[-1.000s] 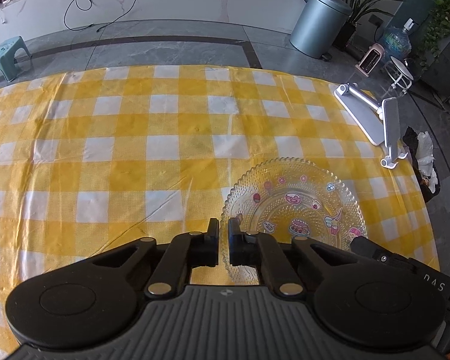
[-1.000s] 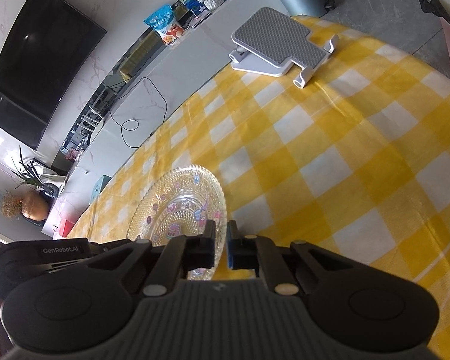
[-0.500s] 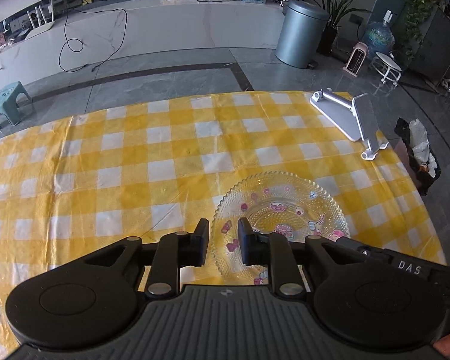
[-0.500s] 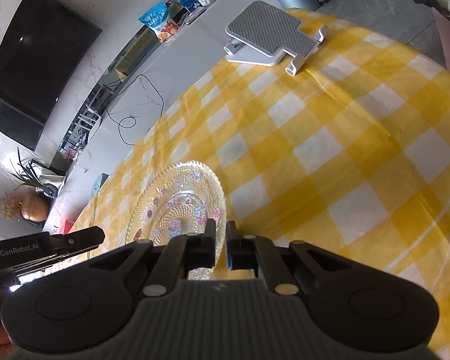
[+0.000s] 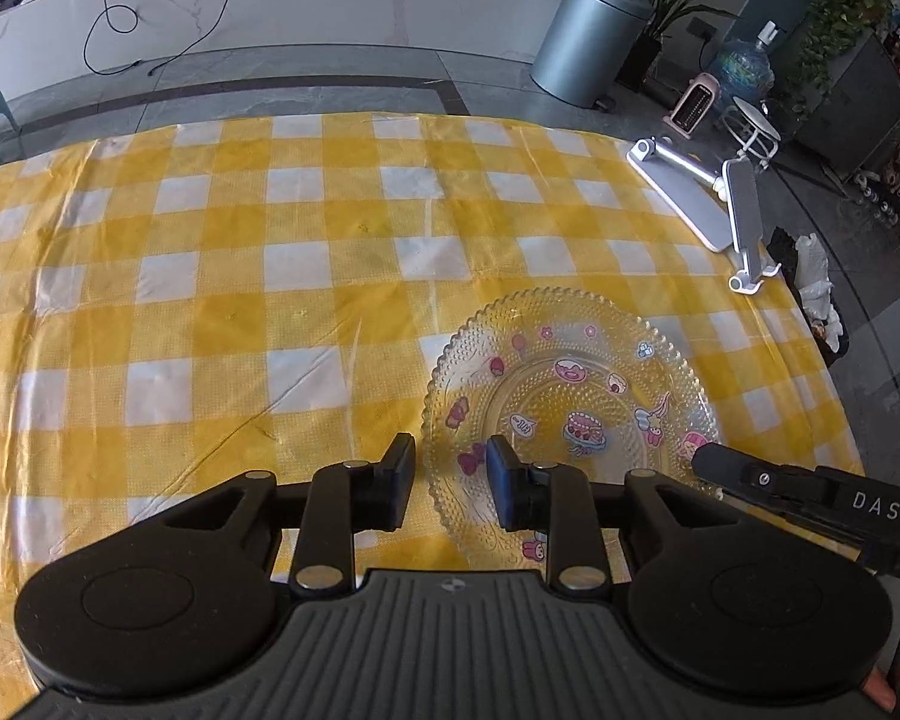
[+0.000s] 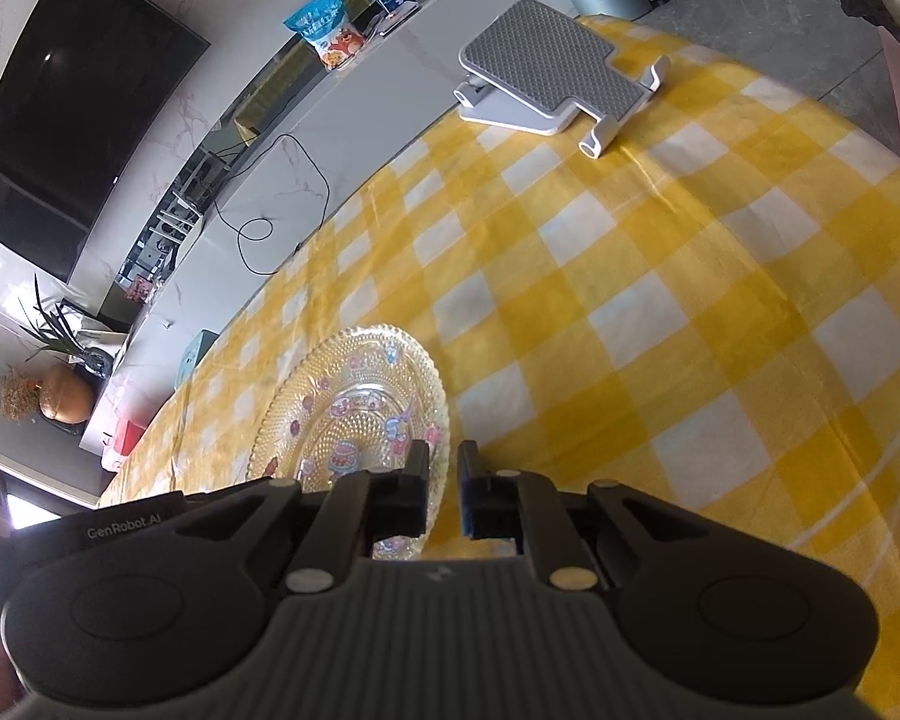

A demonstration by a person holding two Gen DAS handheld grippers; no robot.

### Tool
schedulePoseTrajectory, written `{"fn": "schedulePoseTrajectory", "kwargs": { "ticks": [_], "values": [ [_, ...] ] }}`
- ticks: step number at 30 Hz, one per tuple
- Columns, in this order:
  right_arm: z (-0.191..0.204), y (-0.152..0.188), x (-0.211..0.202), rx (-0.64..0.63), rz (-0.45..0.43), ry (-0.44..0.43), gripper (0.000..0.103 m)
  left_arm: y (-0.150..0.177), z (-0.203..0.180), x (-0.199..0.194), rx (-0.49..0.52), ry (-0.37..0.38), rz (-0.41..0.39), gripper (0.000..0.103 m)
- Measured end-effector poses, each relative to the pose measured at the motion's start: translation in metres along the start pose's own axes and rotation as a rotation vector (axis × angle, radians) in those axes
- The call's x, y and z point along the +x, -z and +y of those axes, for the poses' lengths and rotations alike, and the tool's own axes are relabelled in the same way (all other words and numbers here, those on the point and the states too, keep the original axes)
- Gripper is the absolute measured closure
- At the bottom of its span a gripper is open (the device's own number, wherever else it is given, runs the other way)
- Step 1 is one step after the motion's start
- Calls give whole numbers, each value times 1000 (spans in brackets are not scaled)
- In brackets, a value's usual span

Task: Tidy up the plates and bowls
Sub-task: 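Lift the glass plate and carry it toward the 'Fruity' plate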

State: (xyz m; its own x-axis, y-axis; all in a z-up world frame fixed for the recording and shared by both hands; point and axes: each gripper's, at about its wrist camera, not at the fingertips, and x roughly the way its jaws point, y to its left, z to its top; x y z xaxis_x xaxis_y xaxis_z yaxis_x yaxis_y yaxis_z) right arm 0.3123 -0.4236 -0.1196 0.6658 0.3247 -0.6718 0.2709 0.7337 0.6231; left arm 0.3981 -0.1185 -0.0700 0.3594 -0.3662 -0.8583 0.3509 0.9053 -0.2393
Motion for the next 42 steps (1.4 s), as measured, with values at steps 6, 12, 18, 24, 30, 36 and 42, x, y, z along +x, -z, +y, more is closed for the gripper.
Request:
{"fn": "schedulePoseTrajectory", "kwargs": {
  "ticks": [6, 12, 18, 24, 30, 36, 42],
  "values": [
    [-6, 0, 0, 33, -2, -21, 95, 0, 1, 0, -13, 14, -2, 79],
    [-5, 2, 1, 16, -2, -43, 92, 1, 3, 0, -57, 19, -6, 83],
    [-10, -1, -2, 33, -1, -26, 95, 3, 0, -9, -73, 52, 7, 84],
    [-22, 3, -12, 124, 25, -36, 95, 6, -10, -30, -76, 77, -3, 84],
    [-26, 19, -30, 162, 54, -34, 94, 17, -25, -50, -66, 69, 17, 84],
    [-27, 38, -62, 175, 42, -61, 94, 37, -37, -79, -80, 74, 8, 84],
    [-29, 71, -102, 181, 17, -84, 94, 72, -54, -112, -73, 56, -20, 84]
  ]
}}
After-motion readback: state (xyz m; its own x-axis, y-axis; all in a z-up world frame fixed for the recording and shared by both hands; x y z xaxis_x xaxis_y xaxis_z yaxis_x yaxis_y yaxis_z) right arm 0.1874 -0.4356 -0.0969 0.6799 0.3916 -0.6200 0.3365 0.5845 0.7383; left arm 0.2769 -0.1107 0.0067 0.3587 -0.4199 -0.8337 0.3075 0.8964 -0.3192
